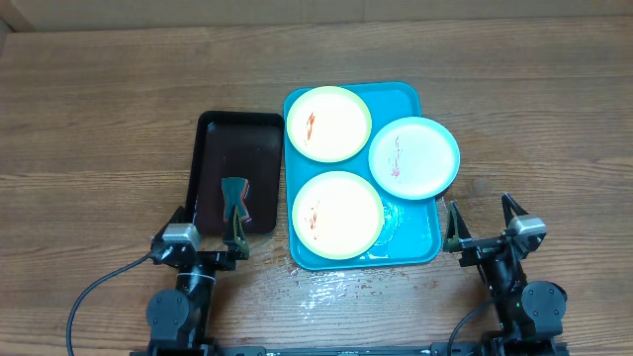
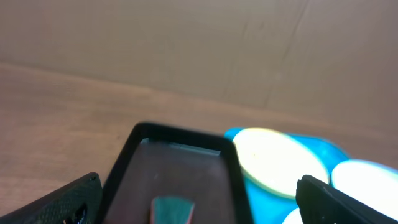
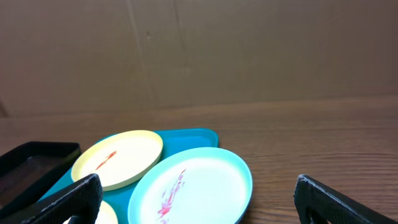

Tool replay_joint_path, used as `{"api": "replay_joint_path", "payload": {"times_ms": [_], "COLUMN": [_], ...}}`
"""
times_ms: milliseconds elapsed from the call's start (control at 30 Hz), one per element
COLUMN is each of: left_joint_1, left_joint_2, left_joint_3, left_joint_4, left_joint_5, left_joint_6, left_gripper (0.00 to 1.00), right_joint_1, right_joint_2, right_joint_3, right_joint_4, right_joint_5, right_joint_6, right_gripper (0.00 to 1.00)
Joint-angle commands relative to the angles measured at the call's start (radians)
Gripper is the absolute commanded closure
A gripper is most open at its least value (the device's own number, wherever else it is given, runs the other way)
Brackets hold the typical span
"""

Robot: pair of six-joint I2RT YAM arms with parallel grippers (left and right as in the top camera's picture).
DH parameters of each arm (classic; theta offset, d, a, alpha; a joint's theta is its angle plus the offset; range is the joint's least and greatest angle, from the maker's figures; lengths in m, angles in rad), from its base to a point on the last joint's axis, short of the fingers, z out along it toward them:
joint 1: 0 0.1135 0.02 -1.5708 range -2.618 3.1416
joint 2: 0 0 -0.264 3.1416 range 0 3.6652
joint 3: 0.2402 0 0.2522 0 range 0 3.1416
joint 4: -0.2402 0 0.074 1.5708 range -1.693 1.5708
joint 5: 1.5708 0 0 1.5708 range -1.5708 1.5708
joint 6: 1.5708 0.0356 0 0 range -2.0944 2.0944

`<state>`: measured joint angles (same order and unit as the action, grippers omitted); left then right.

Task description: Clean dirty plates on tray and stack at the side

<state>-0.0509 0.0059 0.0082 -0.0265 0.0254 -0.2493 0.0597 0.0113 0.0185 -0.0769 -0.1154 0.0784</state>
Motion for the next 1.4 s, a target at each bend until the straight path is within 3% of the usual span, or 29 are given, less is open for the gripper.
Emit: {"api": "replay_joint_path", "payload": {"times_ms": [0, 133, 233, 433, 567, 800, 1067, 1200, 1367], "left_joint_1": [-0.002, -0.002, -0.002, -0.002, -0.002, -0.002, -0.002, -0.002, -0.002], "left_joint_2": [0.001, 0.004, 0.046, 0.382, 0.739, 1.174, 1.395, 1.448, 1.447], "left_joint_3": [-0.003, 0.052, 0.166, 0.534, 0.894, 1.364, 1.491, 1.491, 1.491], "left_joint_4": [0.073, 0.082, -0.067, -0.402, -0.678, -1.086, -1.243, -1.307, -1.331], "left_joint_5": [0.085, 0.180, 0.179, 0.216, 0.238, 0.229, 0.298, 0.305, 0.291], "left_joint_6": [-0.065, -0.066, -0.067, 0.038, 0.071, 0.095, 0.093, 0.093, 0.097], "left_gripper": [0.00, 0.00, 0.00, 0.00, 0.00, 0.00, 0.00, 0.01, 0.16], "right_joint_1": [0.006, 0.006, 0.006, 0.005, 0.005, 0.006, 0.026, 0.132, 0.299], "right_joint_2": [-0.006, -0.006, -0.002, 0.159, 0.422, 0.829, 1.076, 1.225, 1.432], "right_joint_3": [-0.011, 0.003, 0.074, 0.384, 0.677, 1.113, 1.207, 1.173, 1.145], "right_joint_4": [0.022, 0.158, 0.106, -0.248, -0.512, -0.868, -0.936, -0.991, -1.002], "right_joint_5": [-0.031, -0.161, -0.180, -0.177, -0.166, -0.187, -0.486, -0.375, -0.106], "right_joint_6": [0.019, 0.119, 0.131, 0.048, 0.025, 0.026, 0.026, 0.045, 0.140], "right_gripper": [0.00, 0.00, 0.00, 0.00, 0.00, 0.00, 0.00, 0.00, 0.00]}}
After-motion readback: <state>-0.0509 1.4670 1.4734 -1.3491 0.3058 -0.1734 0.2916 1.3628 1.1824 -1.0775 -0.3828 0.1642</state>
